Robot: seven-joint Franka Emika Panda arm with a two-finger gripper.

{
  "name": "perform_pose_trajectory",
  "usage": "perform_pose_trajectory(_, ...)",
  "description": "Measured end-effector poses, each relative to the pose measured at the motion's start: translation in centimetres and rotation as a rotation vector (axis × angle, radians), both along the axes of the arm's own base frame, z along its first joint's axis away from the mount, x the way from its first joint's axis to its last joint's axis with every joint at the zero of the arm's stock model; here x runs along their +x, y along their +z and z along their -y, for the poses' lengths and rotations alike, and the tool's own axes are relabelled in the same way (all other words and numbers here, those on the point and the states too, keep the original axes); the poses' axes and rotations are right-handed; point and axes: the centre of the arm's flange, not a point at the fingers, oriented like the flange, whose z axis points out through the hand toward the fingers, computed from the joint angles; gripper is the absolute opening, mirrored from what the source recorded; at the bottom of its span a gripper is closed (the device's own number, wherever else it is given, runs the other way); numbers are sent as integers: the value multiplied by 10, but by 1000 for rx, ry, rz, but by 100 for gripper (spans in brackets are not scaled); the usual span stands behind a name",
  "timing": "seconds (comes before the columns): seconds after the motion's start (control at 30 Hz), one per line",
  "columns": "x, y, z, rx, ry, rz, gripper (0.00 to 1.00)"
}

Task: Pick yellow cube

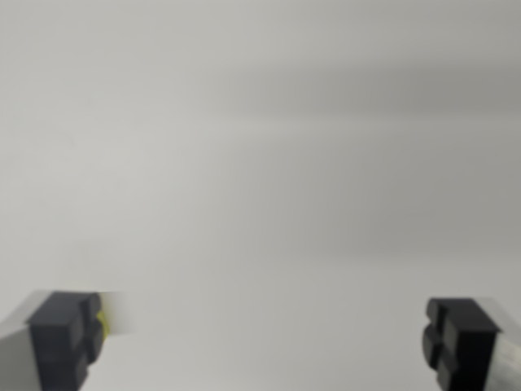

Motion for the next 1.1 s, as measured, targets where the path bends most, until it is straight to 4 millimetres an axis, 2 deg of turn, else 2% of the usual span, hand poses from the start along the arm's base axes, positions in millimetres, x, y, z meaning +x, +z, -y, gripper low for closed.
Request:
perform_pose_trajectory(0.27,-3,-4,-3,0,9,-4,100)
perform_pose_trajectory(1.1,-40,-66,-48,8,63,-21,100)
